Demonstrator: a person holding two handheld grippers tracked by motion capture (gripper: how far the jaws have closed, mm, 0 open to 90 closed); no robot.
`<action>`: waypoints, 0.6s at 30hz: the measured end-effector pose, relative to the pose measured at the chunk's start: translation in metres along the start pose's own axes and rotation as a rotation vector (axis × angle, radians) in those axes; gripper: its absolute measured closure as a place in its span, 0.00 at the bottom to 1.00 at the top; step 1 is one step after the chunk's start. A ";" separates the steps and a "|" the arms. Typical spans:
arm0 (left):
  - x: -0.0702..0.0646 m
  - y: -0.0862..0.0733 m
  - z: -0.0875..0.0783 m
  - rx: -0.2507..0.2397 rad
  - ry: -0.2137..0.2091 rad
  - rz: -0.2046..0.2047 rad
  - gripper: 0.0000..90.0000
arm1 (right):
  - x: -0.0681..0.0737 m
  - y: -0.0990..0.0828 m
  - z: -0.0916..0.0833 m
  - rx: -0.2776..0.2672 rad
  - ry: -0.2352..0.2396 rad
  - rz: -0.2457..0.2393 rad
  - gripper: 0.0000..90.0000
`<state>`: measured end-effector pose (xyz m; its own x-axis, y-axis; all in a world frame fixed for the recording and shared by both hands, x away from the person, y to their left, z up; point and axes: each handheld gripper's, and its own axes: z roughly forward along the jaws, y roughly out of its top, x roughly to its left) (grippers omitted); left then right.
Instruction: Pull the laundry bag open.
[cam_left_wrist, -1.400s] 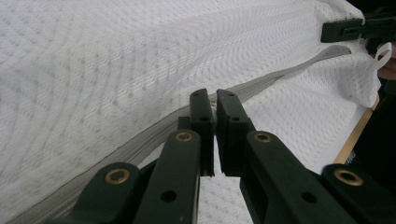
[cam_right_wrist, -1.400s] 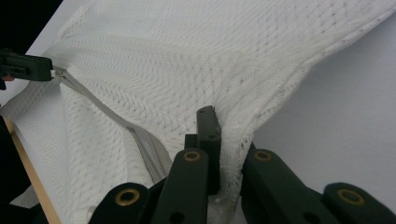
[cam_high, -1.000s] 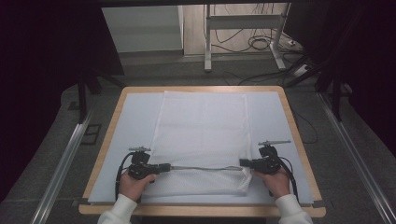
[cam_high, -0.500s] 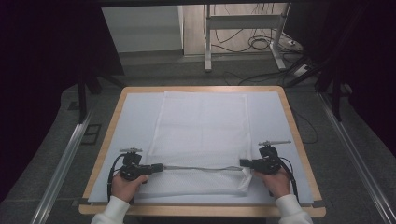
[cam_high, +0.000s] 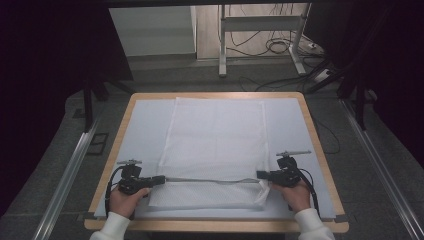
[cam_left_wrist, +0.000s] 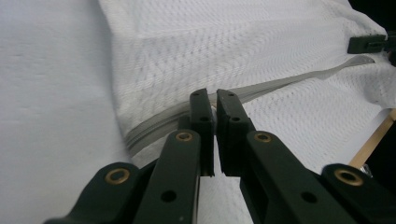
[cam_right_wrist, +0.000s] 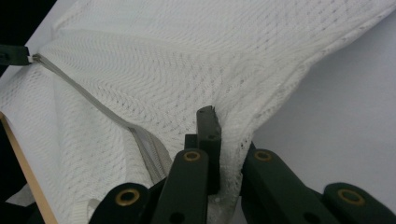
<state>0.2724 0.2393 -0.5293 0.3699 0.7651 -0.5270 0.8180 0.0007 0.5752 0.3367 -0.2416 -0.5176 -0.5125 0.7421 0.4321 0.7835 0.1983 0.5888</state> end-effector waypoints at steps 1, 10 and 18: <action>0.001 0.000 -0.001 -0.001 0.001 -0.001 0.96 | 0.000 0.000 0.000 0.002 -0.002 -0.003 0.99; 0.010 -0.003 -0.010 -0.007 0.034 -0.012 0.96 | 0.000 -0.001 0.001 0.007 -0.006 -0.004 0.99; 0.026 -0.010 -0.022 -0.007 0.037 -0.048 0.96 | -0.001 -0.001 0.002 0.007 -0.012 -0.004 0.99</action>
<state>0.2639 0.2731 -0.5354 0.3139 0.7877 -0.5302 0.8309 0.0423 0.5547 0.3372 -0.2416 -0.5198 -0.5111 0.7491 0.4215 0.7840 0.2053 0.5858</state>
